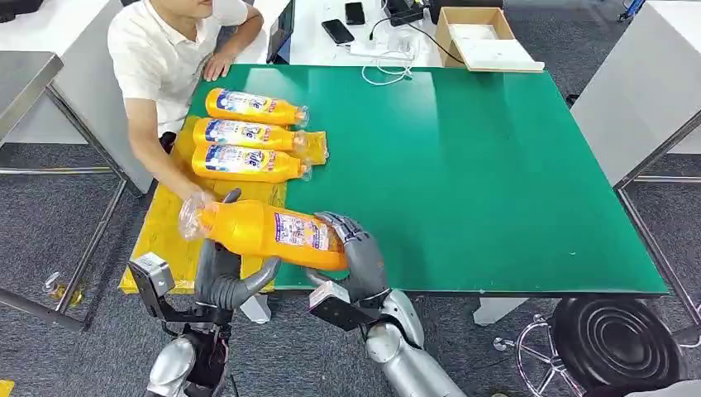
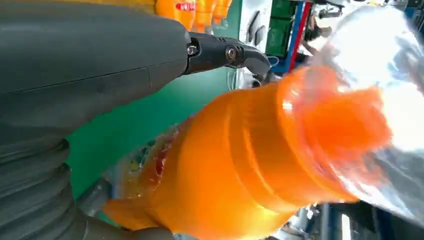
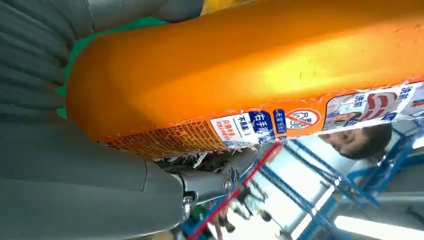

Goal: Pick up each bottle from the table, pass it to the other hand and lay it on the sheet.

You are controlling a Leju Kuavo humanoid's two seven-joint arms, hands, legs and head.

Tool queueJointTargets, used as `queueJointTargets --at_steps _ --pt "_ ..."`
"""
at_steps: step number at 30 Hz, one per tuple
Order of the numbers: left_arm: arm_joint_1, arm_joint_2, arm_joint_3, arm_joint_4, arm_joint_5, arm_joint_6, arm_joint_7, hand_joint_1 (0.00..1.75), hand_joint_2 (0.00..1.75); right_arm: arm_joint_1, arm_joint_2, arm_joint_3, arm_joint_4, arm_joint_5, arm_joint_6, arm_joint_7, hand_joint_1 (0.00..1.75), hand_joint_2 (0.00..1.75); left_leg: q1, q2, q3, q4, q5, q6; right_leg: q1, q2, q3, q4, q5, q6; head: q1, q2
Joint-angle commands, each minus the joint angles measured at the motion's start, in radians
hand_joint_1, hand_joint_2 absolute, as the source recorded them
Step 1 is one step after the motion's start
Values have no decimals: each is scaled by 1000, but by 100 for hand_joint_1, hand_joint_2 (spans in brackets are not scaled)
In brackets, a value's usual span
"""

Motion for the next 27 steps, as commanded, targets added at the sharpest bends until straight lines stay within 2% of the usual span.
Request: queueJointTargets --at_steps 1,3,5,7,8,9,15,21,26,27 --pt "-114 5 -49 123 108 -44 18 0 175 -33 19 137 73 -26 -49 -118 175 175 1 -1 2 -1 0 -1 1 -1 2 -1 -1 -1 0 0" --pt "-122 -3 -52 129 169 -71 33 0 175 -50 24 156 105 -62 8 -108 175 175 1 0 3 -1 -1 -1 1 -1 3 -1 -1 -2 0 0" --pt "-131 16 -65 143 270 -170 81 0 175 -70 35 161 158 -81 41 -114 175 175 1 1 5 -1 -1 -1 1 -1 5 -1 -1 -2 0 0" --pt "-121 13 -59 132 240 -210 22 0 175 -81 43 159 201 -101 74 -124 175 175 0 1 3 -1 0 -1 1 -1 3 -1 0 -1 0 0" --pt "-116 12 -58 125 248 -232 18 56 175 -84 44 165 215 -100 87 -125 175 175 1 1 6 -2 -1 -1 1 0 5 -1 -1 -2 0 0" --pt "-108 9 -60 111 249 -258 1 175 175 -82 42 168 218 -106 99 -125 175 175 0 0 3 -1 0 -1 0 -1 3 -1 0 -1 0 0" --pt "-107 8 -66 112 266 -305 -2 175 175 -79 39 183 206 -112 119 -125 175 175 0 -1 4 -1 -1 -1 1 -2 4 -1 -1 -2 0 0" --pt "-93 1 -54 109 276 -361 -19 175 175 -75 40 192 215 -134 191 -125 175 175 1 -1 3 -1 0 -1 1 -2 3 -1 -1 -2 -1 0" --pt "-68 -3 -39 88 253 -347 -37 175 175 -54 32 213 216 -118 217 -125 173 175 1 -1 5 -2 -1 -1 1 -3 5 -2 -2 -2 -1 0" --pt "-63 -5 -30 83 248 -338 -43 175 175 -44 30 213 212 -118 224 -125 120 175 1 -1 3 -1 0 -1 1 -3 3 -1 -1 -1 0 0"
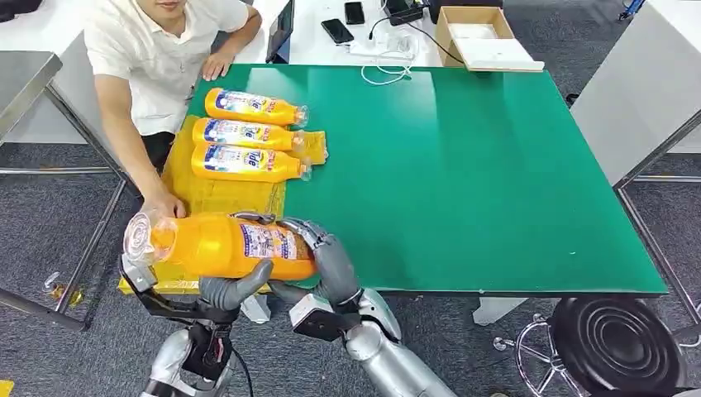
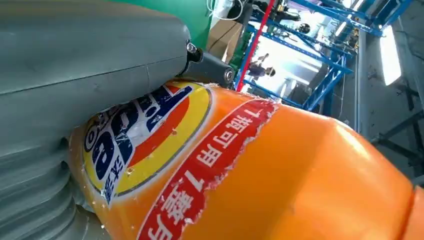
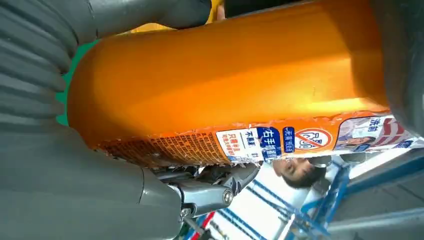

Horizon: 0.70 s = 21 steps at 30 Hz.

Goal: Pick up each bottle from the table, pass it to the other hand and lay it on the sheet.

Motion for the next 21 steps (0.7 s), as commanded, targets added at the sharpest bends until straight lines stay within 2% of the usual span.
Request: queueJointTargets --at_steps 1,4,5,12,15,16,18,19,20,21 --pt "-24 0 -28 10 -40 3 -32 175 175 31 -13 91 102 23 83 9 0 175 1 -2 6 -1 -1 -1 1 -4 7 -2 -2 -2 0 0" --pt "-19 10 -22 0 -169 135 -34 175 175 83 -21 80 62 13 73 38 0 175 1 -2 3 -1 0 -1 1 -3 4 -1 -1 -1 0 0" --pt "-20 10 -21 0 -238 194 -69 175 175 101 -26 69 51 7 64 40 0 175 1 -4 5 -1 -1 -1 1 -5 6 -2 -2 -2 1 0" --pt "-26 14 -26 7 -249 203 -64 175 175 103 -26 62 45 2 62 47 0 175 1 -2 2 -1 0 -1 1 -4 3 -1 -1 -2 0 0" --pt "-35 33 -24 36 -333 299 -57 175 175 157 -41 31 5 -6 30 50 0 175 1 -3 3 -1 0 -1 1 -4 4 -2 -1 -2 0 0" --pt "-35 33 -27 43 -346 319 -53 175 175 179 -48 17 -11 -19 35 49 0 0 1 -4 5 -2 -1 -1 1 -6 7 -2 -2 -2 0 0" --pt "-14 32 -40 32 -388 365 -69 175 175 238 -61 -23 -43 -46 -21 26 0 0 0 -5 3 -2 0 -1 1 -6 4 -2 -2 -1 1 0" --pt "2 36 -50 15 -387 366 -72 175 175 261 -68 -35 -56 -72 -22 16 0 0 1 -6 6 -2 -1 -1 1 -8 8 -3 -3 -2 0 0" --pt "16 40 -59 -2 -390 372 -77 175 175 280 -78 -41 -72 -98 -13 11 0 0 0 -5 4 -2 -1 -1 1 -5 5 -2 -2 -1 1 0" --pt "28 44 -65 -20 -395 388 -85 175 175 301 -90 -46 -98 -124 -12 6 0 0 1 -5 11 -3 -3 -1 1 -7 13 -4 -5 -3 0 0"
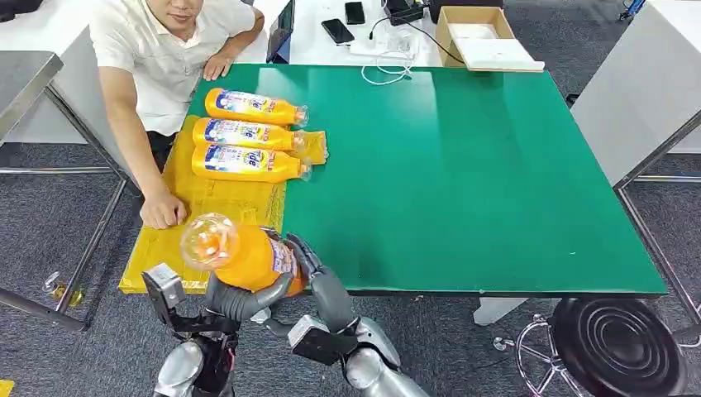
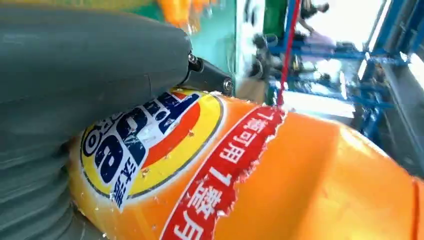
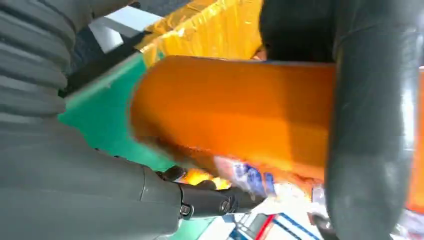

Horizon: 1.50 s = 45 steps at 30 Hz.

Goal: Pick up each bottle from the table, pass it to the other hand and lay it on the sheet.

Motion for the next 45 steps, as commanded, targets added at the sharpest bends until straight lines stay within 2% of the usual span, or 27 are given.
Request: queueJointTargets --at_steps 1,2,7,9,13,14,15,18,22,26,30,31,32,34,36,38,41,43,45 --pt "-14 45 -66 -15 -56 99 -31 175 175 191 -82 -67 -122 -117 -53 -40 0 0 1 -4 13 -3 -4 -2 1 -6 15 -4 -5 -3 0 0" --pt "-18 47 -67 -16 -59 108 -30 175 175 197 -87 -70 -139 -123 -62 -40 0 175 0 -3 3 -1 -2 -1 0 -4 5 -1 -2 -1 -1 0" --pt "-41 75 -54 24 -339 359 -62 175 175 217 -96 -63 -247 -137 -103 -30 0 175 -1 -2 3 -1 -2 -2 0 -3 4 0 -3 -2 1 0" --pt "-39 79 -15 73 -410 422 7 175 175 227 -96 -48 -283 -96 -170 -28 0 175 0 -1 3 -1 -3 -2 0 -2 5 0 -3 -3 0 0" --pt "-70 89 69 170 -651 572 22 175 175 249 -107 -18 -366 -90 -197 -17 0 175 0 -1 2 -2 -2 -2 0 -1 2 -1 -1 -2 0 0" --pt "-100 90 100 224 -778 647 71 175 175 247 -99 -29 -362 -114 -197 -7 0 175 0 0 5 -2 -2 -2 0 0 5 -1 -2 -3 0 0" --pt "-109 85 125 239 -784 632 65 175 175 242 -99 -27 -356 -116 -195 -6 0 175 0 0 3 -2 -2 -2 1 -1 4 -1 -1 -2 0 0" --pt "-181 95 206 386 -1176 723 166 175 175 219 -85 -36 -305 -129 -188 -9 0 175 0 -2 4 -3 -1 -2 1 -3 5 -2 -1 -2 0 0" --pt "-210 88 248 457 -1211 723 127 175 175 207 -77 -44 -273 -133 -194 -18 0 175 1 0 4 -2 -1 -2 1 -1 5 -2 -1 -2 0 0" --pt "-337 115 268 742 -1424 723 279 175 175 194 -55 -55 -234 -157 -199 -21 0 175 1 1 2 -2 0 -2 1 -1 3 -1 0 -2 0 0" --pt "-460 108 290 1012 -1431 684 305 175 175 207 -43 -54 -201 -169 -200 -20 0 175 1 -2 5 -3 -1 -2 1 -2 7 -2 -1 -3 0 0" --pt "-473 104 292 1039 -1432 696 302 175 175 206 -45 -51 -191 -164 -208 -21 0 175 1 -2 4 -2 0 -2 1 -2 5 -1 -1 -2 0 0" --pt "-492 94 313 1074 -1405 648 315 175 175 205 -47 -48 -181 -159 -219 -21 0 175 1 -2 5 -2 -1 -2 1 -2 6 -1 -1 -3 0 0" --pt "-506 90 316 1093 -1401 628 323 175 175 202 -49 -49 -166 -158 -224 -21 0 175 1 -2 3 -2 -1 -2 1 -2 5 -1 -1 -2 0 0" --pt "-539 77 343 1151 -1365 542 348 175 175 192 -43 -57 -128 -166 -228 -22 0 175 1 -2 3 -2 -1 -2 1 -2 5 -1 -1 -2 0 0" --pt "-549 70 359 1170 -1340 487 351 175 175 186 -39 -61 -101 -169 -228 -26 0 175 1 -3 9 -3 -1 -2 1 -2 11 -2 -1 -3 0 0" --pt "-559 64 381 1188 -1300 406 348 175 175 174 -32 -64 -62 -169 -234 -38 0 175 0 -5 9 -2 0 -2 0 -4 12 -1 -1 -2 0 0" --pt "-559 64 381 1188 -1300 406 348 175 175 174 -32 -64 -62 -169 -234 -38 0 175 0 -6 13 -3 0 -3 0 -5 15 -1 -2 -2 0 0" --pt "-571 64 372 1208 -1286 345 349 157 175 164 -28 -69 -40 -172 -236 -40 0 175 0 -6 17 -4 -1 -4 1 -4 18 -2 -3 -4 0 0"
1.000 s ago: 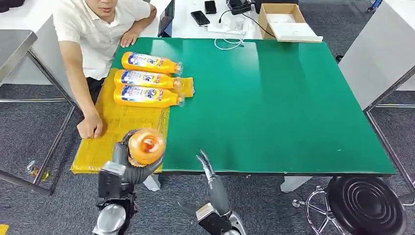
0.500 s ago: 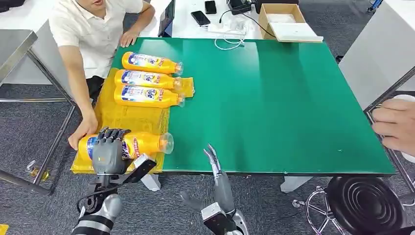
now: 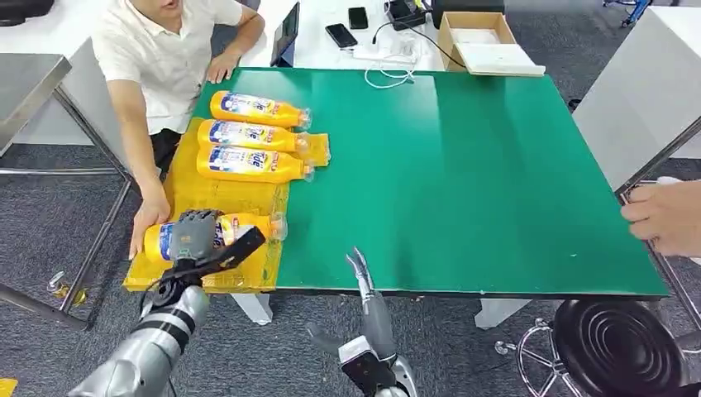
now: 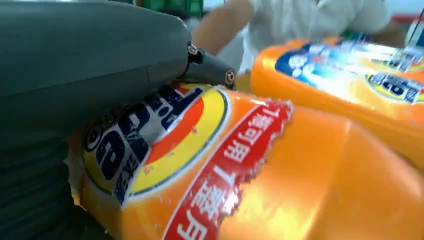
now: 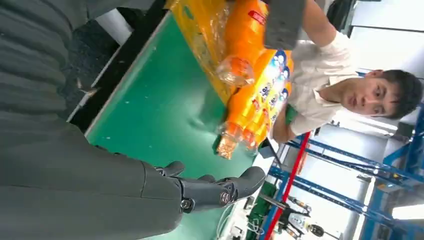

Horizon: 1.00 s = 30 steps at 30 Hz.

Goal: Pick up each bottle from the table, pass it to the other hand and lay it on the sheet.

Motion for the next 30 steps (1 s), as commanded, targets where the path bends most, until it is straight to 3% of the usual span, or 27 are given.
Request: queueJointTargets --at_steps 1,2,7,8,10,11,14,20,23,24,30 --pt "-46 -25 66 223 64 -203 5 147 175 -43 40 -24 175 -4 -21 -11 0 175 0 3 6 -2 1 -1 0 2 4 -1 1 -2 0 0" --pt "-48 -25 68 221 82 -263 -7 134 175 -48 41 -26 182 -3 -23 -11 0 175 0 4 7 -2 1 -2 0 3 4 -1 2 -3 0 0" --pt "-46 -25 67 215 87 -276 -9 134 175 -52 40 -29 185 -3 -20 -11 0 175 -1 0 16 -3 0 -2 -1 -2 7 -1 -2 -2 0 0" --pt "-46 -24 67 215 93 -300 -14 122 175 -53 40 -31 185 -4 -19 -11 0 175 -1 -1 18 -3 0 -1 -1 -3 8 -1 -3 -2 0 0" --pt "-46 -22 67 214 94 -300 -14 122 175 -53 39 -31 185 -4 -19 -11 0 175 -1 -2 19 -3 0 -1 -1 -3 9 -1 -3 -2 0 0" --pt "-46 -21 69 215 105 -334 -27 75 175 -54 40 -34 187 -7 -16 -11 0 175 -2 -3 20 -3 0 -1 -2 -4 10 -1 -3 -1 0 0" --pt "-39 -9 63 204 158 -485 -82 5 175 -64 37 -42 201 -2 -16 -11 0 175 -3 0 20 -5 0 -1 -4 -2 16 -2 -2 0 0 0" --pt "-37 19 76 180 254 -623 -181 9 175 -84 35 -46 218 -6 -14 -11 0 175 -4 2 22 -5 -1 -1 -4 0 22 -3 -2 0 0 0" --pt "-32 23 87 163 319 -694 -238 5 175 -91 32 -40 230 -1 -16 -11 0 175 -5 -6 25 -2 -5 1 -4 -8 18 0 -10 -1 0 0" --pt "-29 25 88 158 332 -708 -250 2 0 -91 31 -39 231 0 -15 -11 0 175 -4 -10 29 -1 -7 2 -4 -12 22 1 -13 -1 0 0" --pt "-17 26 93 138 392 -746 -281 0 0 -93 27 -36 234 2 -22 -11 0 175 -5 -9 33 -2 -8 1 -4 -11 27 0 -13 2 0 0"
